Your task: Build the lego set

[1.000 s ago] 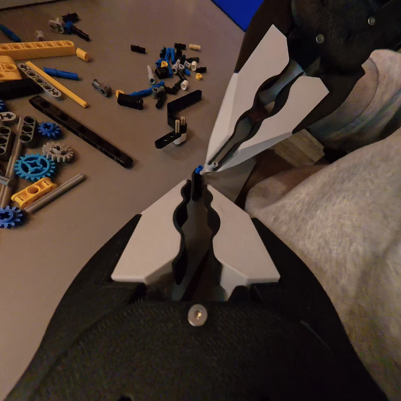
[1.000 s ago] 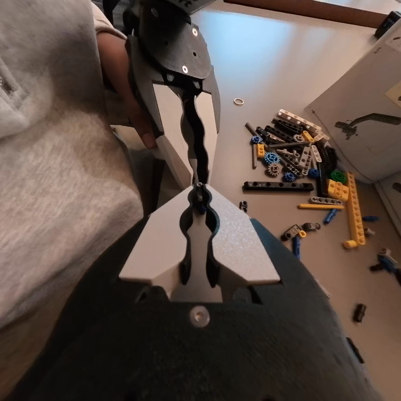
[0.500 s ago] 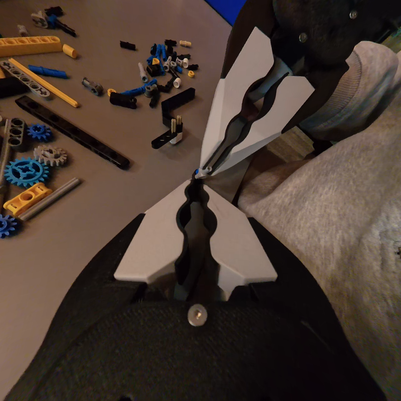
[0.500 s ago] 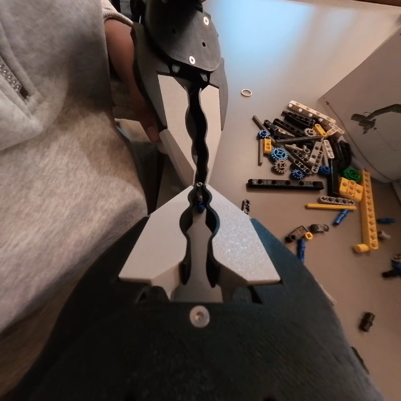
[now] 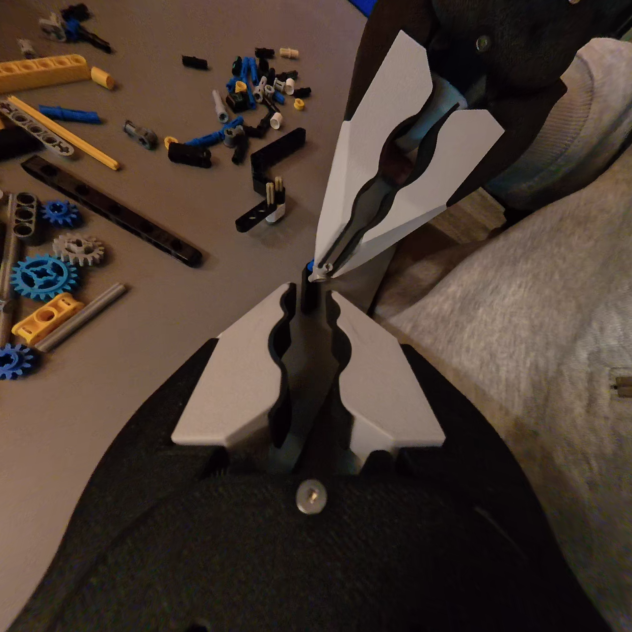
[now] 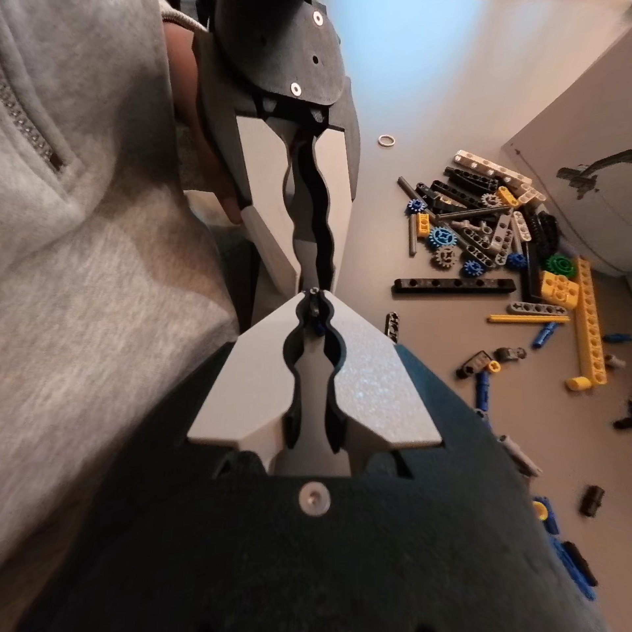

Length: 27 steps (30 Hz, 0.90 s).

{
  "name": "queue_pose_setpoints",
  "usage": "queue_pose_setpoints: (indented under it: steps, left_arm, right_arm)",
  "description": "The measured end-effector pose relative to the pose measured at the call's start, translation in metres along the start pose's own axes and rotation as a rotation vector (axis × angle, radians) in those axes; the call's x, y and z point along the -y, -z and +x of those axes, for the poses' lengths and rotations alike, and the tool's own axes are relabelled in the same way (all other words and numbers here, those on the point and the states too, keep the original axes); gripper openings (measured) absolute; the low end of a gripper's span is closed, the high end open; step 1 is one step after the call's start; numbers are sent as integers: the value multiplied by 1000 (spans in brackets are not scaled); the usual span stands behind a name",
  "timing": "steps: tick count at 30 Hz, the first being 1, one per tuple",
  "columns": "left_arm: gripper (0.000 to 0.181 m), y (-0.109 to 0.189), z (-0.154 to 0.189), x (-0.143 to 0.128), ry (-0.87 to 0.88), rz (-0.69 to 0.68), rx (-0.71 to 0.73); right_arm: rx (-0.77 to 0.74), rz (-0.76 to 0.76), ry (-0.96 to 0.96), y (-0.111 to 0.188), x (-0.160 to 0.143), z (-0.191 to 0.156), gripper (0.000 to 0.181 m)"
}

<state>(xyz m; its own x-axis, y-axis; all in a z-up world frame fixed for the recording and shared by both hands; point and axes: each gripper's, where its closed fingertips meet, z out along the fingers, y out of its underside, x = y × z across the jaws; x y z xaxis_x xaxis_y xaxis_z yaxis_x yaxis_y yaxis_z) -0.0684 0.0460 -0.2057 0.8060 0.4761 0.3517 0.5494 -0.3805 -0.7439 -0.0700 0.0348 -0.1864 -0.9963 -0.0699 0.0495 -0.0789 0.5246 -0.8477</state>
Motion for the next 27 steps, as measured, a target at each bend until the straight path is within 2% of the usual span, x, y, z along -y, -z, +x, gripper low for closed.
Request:
queue_pose_setpoints:
  steps: [16, 27]
  left_arm:
    - [5, 0, -2, 0, 13, 11, 0]
    - [4, -1, 0, 0, 21, 15, -6]
  right_arm:
    - [-29, -19, -104, 0, -3, 4, 2]
    - [-204, -17, -274, 3, -5, 5, 2]
